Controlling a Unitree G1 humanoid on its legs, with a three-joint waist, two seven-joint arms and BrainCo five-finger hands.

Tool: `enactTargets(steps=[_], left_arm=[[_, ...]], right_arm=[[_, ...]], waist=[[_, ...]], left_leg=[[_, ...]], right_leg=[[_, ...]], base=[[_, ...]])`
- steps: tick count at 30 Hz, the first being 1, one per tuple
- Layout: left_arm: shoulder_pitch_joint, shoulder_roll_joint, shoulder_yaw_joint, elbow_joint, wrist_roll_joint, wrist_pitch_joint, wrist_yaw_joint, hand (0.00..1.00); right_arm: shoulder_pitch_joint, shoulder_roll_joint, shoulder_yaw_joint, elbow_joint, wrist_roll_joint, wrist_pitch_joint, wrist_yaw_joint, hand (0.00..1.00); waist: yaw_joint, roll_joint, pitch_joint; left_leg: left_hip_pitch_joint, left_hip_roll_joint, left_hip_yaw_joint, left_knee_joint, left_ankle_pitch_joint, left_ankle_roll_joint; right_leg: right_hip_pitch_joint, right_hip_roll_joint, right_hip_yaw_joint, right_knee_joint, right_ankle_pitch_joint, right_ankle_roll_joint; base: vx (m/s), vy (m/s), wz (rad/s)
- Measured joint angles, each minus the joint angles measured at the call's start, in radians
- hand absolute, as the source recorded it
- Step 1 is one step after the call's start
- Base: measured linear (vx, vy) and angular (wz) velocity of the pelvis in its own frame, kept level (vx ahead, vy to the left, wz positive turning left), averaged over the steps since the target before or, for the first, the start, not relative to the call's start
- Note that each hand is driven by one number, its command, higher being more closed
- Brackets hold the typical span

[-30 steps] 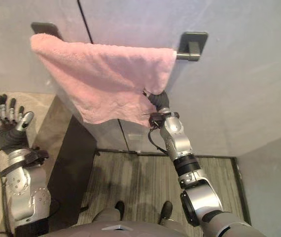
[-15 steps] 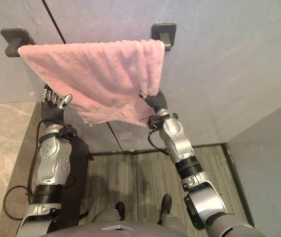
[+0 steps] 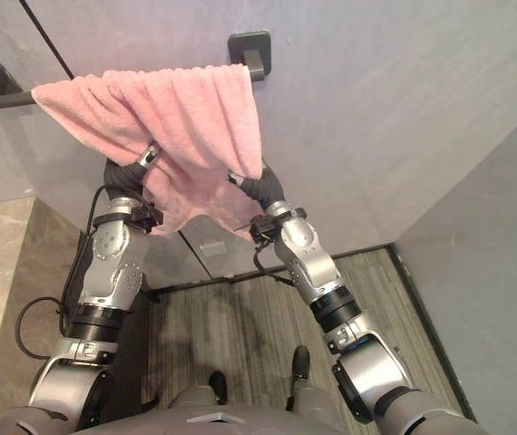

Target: Organize washtable

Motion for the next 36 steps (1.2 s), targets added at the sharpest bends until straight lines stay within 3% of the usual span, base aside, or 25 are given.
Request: enactTargets(steps=[6,13,22,30,31,32,36], left_arm=[[0.085,0.004,0.073,-0.062,0.015,0.0,-0.011,1.0],[0.154,0.009,0.109,-0.093,0.066,-0.003,-0.063,1.0],[0.092,0.012,0.103,-0.023,0.123,0.017,-0.123,1.0],[0.079,0.004,0.103,-0.001,0.122,0.039,-0.129,1.0],[0.078,0.004,0.103,-0.001,0.122,0.039,-0.129,1.0],[0.078,0.004,0.104,-0.001,0.122,0.039,-0.129,0.0],[0.08,0.004,0.116,0.006,0.122,0.04,-0.124,0.0]], right_arm=[[0.035,-0.02,-0.016,0.0,-0.001,0.0,0.012,1.0],[0.05,-0.011,-0.039,0.014,-0.014,0.0,0.039,1.0],[-0.107,-0.009,-0.151,0.259,-0.042,0.0,0.043,1.0],[-0.13,-0.009,-0.195,0.297,-0.04,0.02,0.03,1.0],[-0.132,-0.009,-0.197,0.297,-0.04,0.02,0.029,0.0],[-0.132,-0.009,-0.201,0.297,-0.04,0.021,0.022,0.0],[-0.133,-0.009,-0.249,0.33,-0.04,0.022,-0.005,0.0]], waist=[[0.004,-0.001,-0.014],[0.037,-0.012,-0.038],[0.045,-0.01,-0.042],[0.051,-0.01,-0.042],[0.051,-0.01,-0.041],[0.05,-0.009,-0.041],[0.051,-0.009,-0.041]], left_leg=[[0.006,-0.001,-0.019,-0.004,0.0,0.0],[0.002,-0.002,-0.03,-0.007,0.002,0.003],[0.009,-0.003,-0.054,-0.071,0.051,-0.013],[0.016,-0.011,-0.064,-0.076,0.06,-0.01],[0.016,-0.012,-0.063,-0.076,0.06,-0.009],[0.017,-0.015,-0.063,-0.076,0.058,-0.007],[0.017,-0.016,-0.062,-0.074,0.056,-0.004]], right_leg=[[0.017,0.0,-0.019,0.0,0.001,0.002],[0.021,-0.003,-0.021,0.0,0.001,0.003],[0.021,-0.003,-0.035,0.0,-0.013,0.011],[0.021,-0.004,-0.048,0.0,-0.011,0.009],[0.021,-0.006,-0.047,0.0,-0.011,0.009],[0.021,-0.008,-0.047,0.0,-0.011,0.009],[0.021,-0.01,-0.045,0.0,-0.011,0.01]], base=[[0.03,0.003,0.1],[-0.04,-0.002,0.04],[-0.05,-0.017,0.08],[0.04,-0.01,0.05],[0.0,0.0,0.0],[0.0,0.0,0.0],[0.0,0.0,0.0]])
